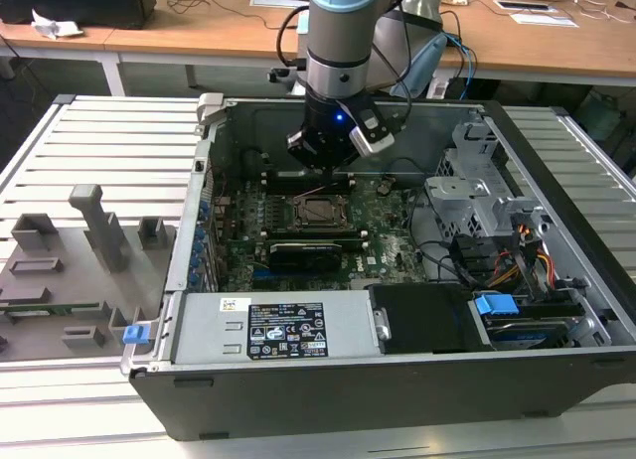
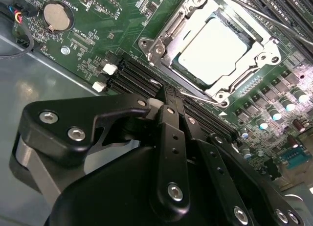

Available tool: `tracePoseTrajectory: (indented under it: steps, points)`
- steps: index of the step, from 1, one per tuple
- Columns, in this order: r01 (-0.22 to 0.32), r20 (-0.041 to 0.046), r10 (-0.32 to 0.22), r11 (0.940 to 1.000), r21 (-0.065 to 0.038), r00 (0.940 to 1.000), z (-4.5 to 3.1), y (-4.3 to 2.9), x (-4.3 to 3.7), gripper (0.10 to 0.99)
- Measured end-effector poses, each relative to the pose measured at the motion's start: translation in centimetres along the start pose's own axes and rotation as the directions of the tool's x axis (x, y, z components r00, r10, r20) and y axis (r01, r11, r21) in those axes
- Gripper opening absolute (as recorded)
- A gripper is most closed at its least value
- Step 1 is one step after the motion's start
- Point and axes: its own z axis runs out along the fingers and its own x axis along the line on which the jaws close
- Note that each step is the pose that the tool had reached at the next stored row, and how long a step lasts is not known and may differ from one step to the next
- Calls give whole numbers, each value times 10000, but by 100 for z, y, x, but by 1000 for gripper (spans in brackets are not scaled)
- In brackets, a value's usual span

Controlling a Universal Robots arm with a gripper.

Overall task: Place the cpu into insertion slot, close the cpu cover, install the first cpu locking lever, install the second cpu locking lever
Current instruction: 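Install the first cpu locking lever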

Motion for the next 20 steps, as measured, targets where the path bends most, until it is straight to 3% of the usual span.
tracePoseTrajectory:
  steps: [13, 20]
  points:
    - [-1, -1, 1, 10000, 5, 10000, 112, -13, -23, 106]
    - [5, -18, -4, 9998, 173, 10000, 169, -20, -32, 106]
